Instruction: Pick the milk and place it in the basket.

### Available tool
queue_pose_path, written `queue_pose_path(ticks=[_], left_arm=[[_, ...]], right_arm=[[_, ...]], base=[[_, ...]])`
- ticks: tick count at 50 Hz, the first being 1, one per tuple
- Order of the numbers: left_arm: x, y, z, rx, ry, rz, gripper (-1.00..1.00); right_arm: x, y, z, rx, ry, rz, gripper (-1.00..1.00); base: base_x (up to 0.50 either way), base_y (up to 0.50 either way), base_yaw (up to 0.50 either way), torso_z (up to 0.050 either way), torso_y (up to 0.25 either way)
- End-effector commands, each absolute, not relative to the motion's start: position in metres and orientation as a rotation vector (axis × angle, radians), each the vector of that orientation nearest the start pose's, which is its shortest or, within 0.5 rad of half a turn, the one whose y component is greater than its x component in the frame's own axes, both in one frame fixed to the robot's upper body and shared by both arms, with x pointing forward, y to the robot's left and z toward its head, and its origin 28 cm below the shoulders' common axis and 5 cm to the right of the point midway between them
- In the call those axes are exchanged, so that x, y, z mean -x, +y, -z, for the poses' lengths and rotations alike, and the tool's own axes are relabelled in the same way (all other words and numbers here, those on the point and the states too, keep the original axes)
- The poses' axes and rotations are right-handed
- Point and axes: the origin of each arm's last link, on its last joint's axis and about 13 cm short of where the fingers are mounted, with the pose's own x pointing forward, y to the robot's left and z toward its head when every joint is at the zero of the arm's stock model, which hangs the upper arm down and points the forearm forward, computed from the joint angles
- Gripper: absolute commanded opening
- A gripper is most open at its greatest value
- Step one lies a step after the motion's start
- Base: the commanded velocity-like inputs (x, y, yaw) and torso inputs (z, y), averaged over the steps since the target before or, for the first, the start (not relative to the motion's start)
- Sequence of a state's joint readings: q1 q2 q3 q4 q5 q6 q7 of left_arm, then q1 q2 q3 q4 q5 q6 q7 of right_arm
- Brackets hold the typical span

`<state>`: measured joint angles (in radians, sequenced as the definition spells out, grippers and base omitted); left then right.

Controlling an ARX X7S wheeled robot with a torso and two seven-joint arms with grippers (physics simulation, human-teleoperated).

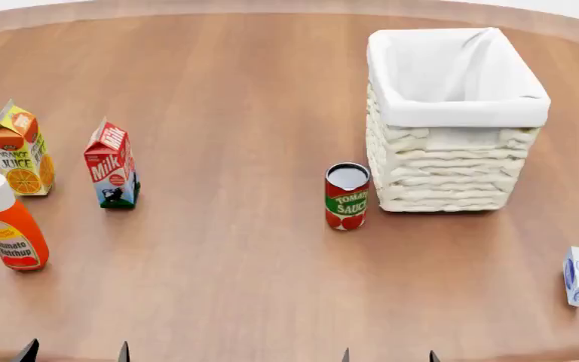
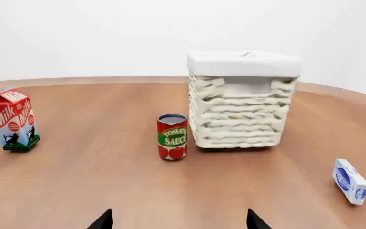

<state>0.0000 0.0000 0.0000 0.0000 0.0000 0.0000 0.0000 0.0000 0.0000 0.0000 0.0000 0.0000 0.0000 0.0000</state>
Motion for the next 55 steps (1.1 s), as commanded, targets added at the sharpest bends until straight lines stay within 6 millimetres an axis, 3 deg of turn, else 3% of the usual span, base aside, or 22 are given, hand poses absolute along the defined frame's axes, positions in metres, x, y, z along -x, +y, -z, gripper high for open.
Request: queue_pose_path(ticks=[1, 27, 33, 39, 45, 49, 55], left_arm=[[-0.210, 0.206, -0.013, 0.000, -0.002, -0.004, 1.00], [-0.211, 0.205, -0.011, -0.009, 0.023, -0.009, 1.00], [-0.213, 0.206, -0.015, 0.003, 0.007, -0.012, 1.00], [-0.221, 0.216, -0.046, 0.024, -0.041, -0.024, 1.00], [-0.229, 0.238, -0.106, 0.050, -0.200, -0.058, 1.00], [-0.224, 0.251, -0.144, 0.071, -0.299, -0.073, 1.00], [-0.201, 0.272, -0.198, 0.065, -0.466, -0.091, 1.00]], right_arm=[[-0.210, -0.097, -0.012, -0.001, 0.004, -0.001, 1.00], [-0.211, -0.097, -0.012, 0.010, 0.023, 0.001, 1.00], [-0.214, -0.099, -0.025, 0.015, 0.008, 0.005, 1.00], [-0.222, -0.114, -0.072, 0.005, -0.102, 0.029, 1.00], [-0.221, -0.137, -0.137, -0.016, -0.250, 0.036, 1.00], [-0.211, -0.152, -0.174, -0.013, -0.331, 0.041, 1.00], [-0.174, -0.181, -0.227, -0.010, -0.459, 0.090, 1.00]], base=[[0.00, 0.00, 0.00, 0.000, 0.000], [0.00, 0.00, 0.00, 0.000, 0.000], [0.00, 0.00, 0.00, 0.000, 0.000], [0.00, 0.00, 0.00, 0.000, 0.000], [0.00, 0.00, 0.00, 0.000, 0.000], [0.00, 0.00, 0.00, 0.000, 0.000], [0.00, 0.00, 0.00, 0.000, 0.000]])
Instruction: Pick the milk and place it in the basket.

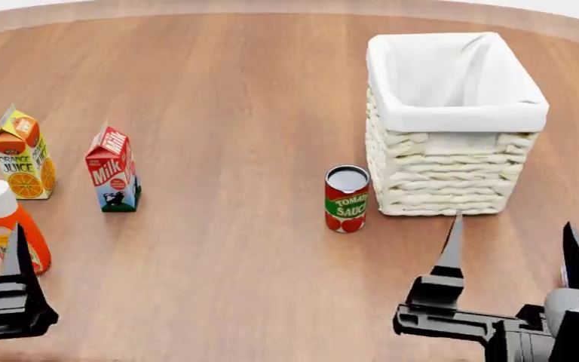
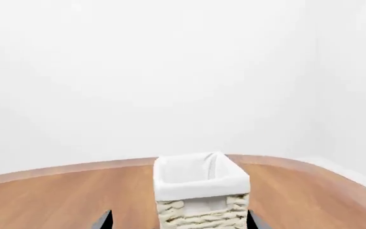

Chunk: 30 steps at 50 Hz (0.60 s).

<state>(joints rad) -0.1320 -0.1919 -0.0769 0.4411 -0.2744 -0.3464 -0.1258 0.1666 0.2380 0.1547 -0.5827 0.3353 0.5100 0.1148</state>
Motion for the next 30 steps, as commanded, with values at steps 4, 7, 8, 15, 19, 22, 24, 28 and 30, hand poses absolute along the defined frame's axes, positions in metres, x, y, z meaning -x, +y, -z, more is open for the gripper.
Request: queue_pose_path(ticks=[4, 7, 8, 15, 19, 22, 24, 28, 30], left_arm=[[-0.187, 0.285, -0.221, 0.088, -0.543, -0.130, 1.00], [-0.178, 0.293, -0.230, 0.106, -0.575, -0.158, 1.00], [-0.171, 0.298, -0.235, 0.089, -0.600, -0.171, 1.00], [-0.156, 0.309, -0.243, 0.089, -0.648, -0.215, 1.00], [-0.151, 0.313, -0.246, 0.087, -0.664, -0.232, 1.00], [-0.149, 0.316, -0.246, 0.080, -0.672, -0.251, 1.00], [-0.149, 0.316, -0.246, 0.077, -0.672, -0.252, 1.00], [-0.147, 0.314, -0.248, 0.062, -0.681, -0.246, 1.00], [-0.147, 0.315, -0.248, 0.063, -0.681, -0.247, 1.00]], right_arm=[[-0.151, -0.196, -0.247, -0.012, -0.525, 0.140, 1.00], [-0.138, -0.203, -0.253, 0.002, -0.548, 0.166, 1.00], [-0.129, -0.207, -0.256, -0.004, -0.563, 0.174, 1.00], [-0.098, -0.220, -0.270, -0.002, -0.639, 0.222, 1.00], [-0.090, -0.222, -0.272, -0.002, -0.658, 0.229, 1.00], [-0.093, -0.222, -0.269, -0.010, -0.656, 0.226, 1.00], [-0.093, -0.221, -0.268, 0.001, -0.653, 0.222, 1.00], [-0.100, -0.218, -0.265, 0.081, -0.628, 0.178, 1.00], [-0.099, -0.216, -0.264, 0.080, -0.627, 0.169, 1.00]], base=[[0.00, 0.00, 0.00, 0.000, 0.000], [0.00, 0.00, 0.00, 0.000, 0.000], [0.00, 0.00, 0.00, 0.000, 0.000], [0.00, 0.00, 0.00, 0.000, 0.000], [0.00, 0.00, 0.00, 0.000, 0.000], [0.00, 0.00, 0.00, 0.000, 0.000], [0.00, 0.00, 0.00, 0.000, 0.000], [0.00, 0.25, 0.00, 0.000, 0.000], [0.00, 0.50, 0.00, 0.000, 0.000]])
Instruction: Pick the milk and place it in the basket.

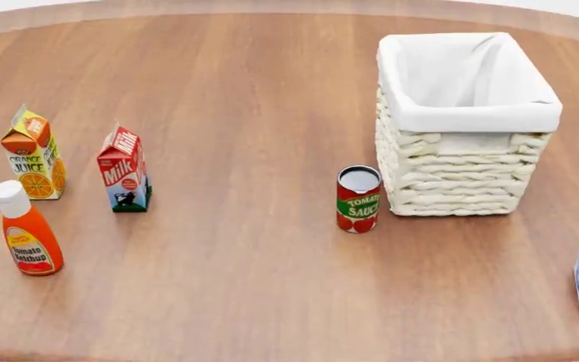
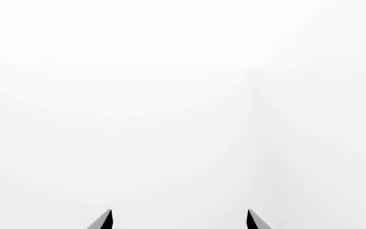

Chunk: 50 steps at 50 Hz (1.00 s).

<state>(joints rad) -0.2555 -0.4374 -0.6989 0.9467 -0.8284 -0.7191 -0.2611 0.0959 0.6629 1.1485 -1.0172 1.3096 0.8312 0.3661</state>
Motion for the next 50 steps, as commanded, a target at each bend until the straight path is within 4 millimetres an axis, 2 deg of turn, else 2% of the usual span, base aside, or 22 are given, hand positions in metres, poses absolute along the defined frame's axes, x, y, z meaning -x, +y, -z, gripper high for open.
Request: queue_pose_path(ticks=[1, 25, 50], left_arm=[[-0.1474, 0.3148, -0.2483, 0.064, -0.681, -0.249, 1.00], [-0.1464, 0.3148, -0.2491, 0.059, -0.684, -0.246, 1.00], [-0.1472, 0.3148, -0.2480, 0.055, -0.681, -0.246, 1.00]], right_arm=[[-0.0989, -0.2154, -0.2638, 0.084, -0.626, 0.171, 1.00], [-0.0996, -0.2135, -0.2630, 0.075, -0.624, 0.156, 1.00], [-0.0983, -0.2123, -0.2605, 0.078, -0.629, 0.116, 1.00]], base=[[0.00, 0.50, 0.00, 0.000, 0.000], [0.00, 0.50, 0.00, 0.000, 0.000], [0.03, 0.01, 0.00, 0.000, 0.000]])
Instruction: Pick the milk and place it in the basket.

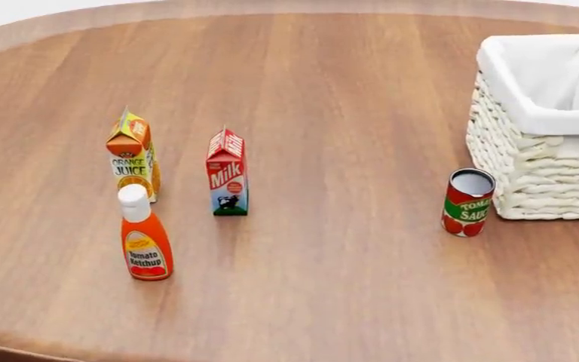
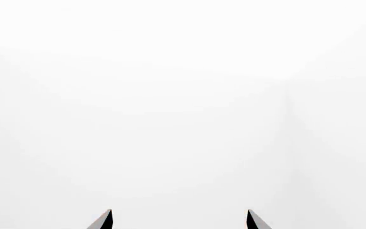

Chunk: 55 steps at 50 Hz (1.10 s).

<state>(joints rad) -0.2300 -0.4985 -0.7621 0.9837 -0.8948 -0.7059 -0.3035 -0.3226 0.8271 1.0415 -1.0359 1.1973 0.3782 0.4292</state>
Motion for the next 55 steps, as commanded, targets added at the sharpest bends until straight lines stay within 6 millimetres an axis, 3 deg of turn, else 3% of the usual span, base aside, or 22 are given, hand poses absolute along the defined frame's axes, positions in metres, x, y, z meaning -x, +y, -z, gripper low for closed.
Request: queue_pose_path(ticks=[1, 55], left_arm=[[-0.1473, 0.3148, -0.2478, 0.054, -0.681, -0.246, 1.00], [-0.1477, 0.3148, -0.2473, 0.053, -0.678, -0.243, 1.00]], right_arm=[[-0.0985, -0.2126, -0.2606, 0.073, -0.628, 0.119, 1.00], [-0.1000, -0.2104, -0.2587, 0.096, -0.611, 0.097, 1.00]], base=[[0.50, 0.00, 0.00, 0.000, 0.000], [0.50, 0.00, 0.00, 0.000, 0.001]])
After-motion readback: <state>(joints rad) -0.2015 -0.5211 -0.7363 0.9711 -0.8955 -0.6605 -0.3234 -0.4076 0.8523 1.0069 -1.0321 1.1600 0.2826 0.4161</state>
